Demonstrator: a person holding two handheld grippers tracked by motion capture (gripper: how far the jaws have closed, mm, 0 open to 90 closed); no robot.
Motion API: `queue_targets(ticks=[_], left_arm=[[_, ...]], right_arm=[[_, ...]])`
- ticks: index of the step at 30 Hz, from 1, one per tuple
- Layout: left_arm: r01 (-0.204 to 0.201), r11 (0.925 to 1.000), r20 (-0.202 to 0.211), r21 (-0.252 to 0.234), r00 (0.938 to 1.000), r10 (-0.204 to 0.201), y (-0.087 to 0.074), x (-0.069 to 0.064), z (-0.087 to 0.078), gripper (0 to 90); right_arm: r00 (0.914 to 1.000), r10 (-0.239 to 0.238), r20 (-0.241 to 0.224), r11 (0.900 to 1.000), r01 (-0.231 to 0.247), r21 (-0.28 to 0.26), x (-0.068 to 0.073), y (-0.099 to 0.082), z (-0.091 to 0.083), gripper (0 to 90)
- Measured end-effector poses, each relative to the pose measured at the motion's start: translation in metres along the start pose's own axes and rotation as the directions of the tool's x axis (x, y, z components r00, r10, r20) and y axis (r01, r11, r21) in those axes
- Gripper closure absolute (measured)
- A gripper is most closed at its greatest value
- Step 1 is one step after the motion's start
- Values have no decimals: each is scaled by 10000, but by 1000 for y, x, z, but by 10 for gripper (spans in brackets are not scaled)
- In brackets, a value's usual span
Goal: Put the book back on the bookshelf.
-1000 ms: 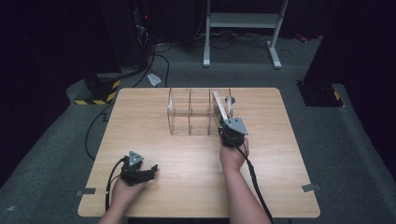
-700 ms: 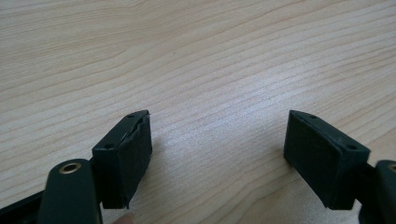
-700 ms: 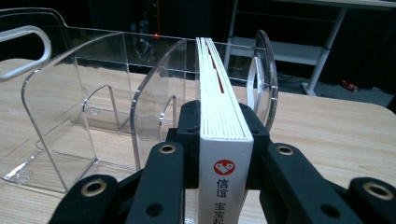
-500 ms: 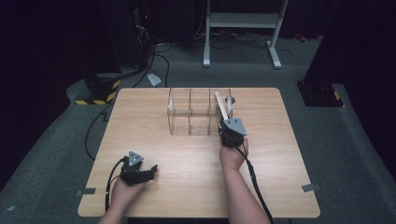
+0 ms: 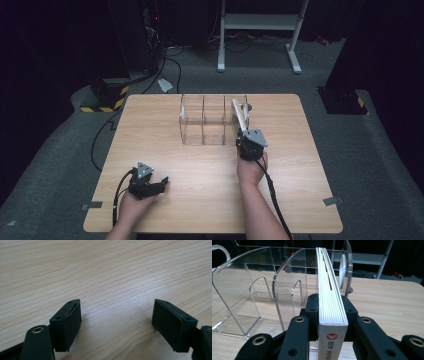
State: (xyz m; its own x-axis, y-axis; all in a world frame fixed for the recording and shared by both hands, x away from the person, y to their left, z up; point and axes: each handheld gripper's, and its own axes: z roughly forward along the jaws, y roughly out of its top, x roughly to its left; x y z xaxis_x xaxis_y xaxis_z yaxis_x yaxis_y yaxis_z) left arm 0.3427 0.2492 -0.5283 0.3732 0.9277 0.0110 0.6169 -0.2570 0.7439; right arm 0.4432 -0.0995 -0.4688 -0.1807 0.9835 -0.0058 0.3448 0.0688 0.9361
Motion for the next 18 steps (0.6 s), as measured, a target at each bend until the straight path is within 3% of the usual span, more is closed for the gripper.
queue_targets(ticks=[11, 18], left_arm=[[4, 10000, -3, -3, 10000, -4, 0, 0, 0, 238], [43, 10000, -36, -4, 10000, -43, 0, 0, 0, 237]], right_arm=[[9993, 113, -357, 9997, -105, 210, -9, -2, -6, 603], [9975, 230, -666, 9994, -211, 285, -17, -10, -15, 576]])
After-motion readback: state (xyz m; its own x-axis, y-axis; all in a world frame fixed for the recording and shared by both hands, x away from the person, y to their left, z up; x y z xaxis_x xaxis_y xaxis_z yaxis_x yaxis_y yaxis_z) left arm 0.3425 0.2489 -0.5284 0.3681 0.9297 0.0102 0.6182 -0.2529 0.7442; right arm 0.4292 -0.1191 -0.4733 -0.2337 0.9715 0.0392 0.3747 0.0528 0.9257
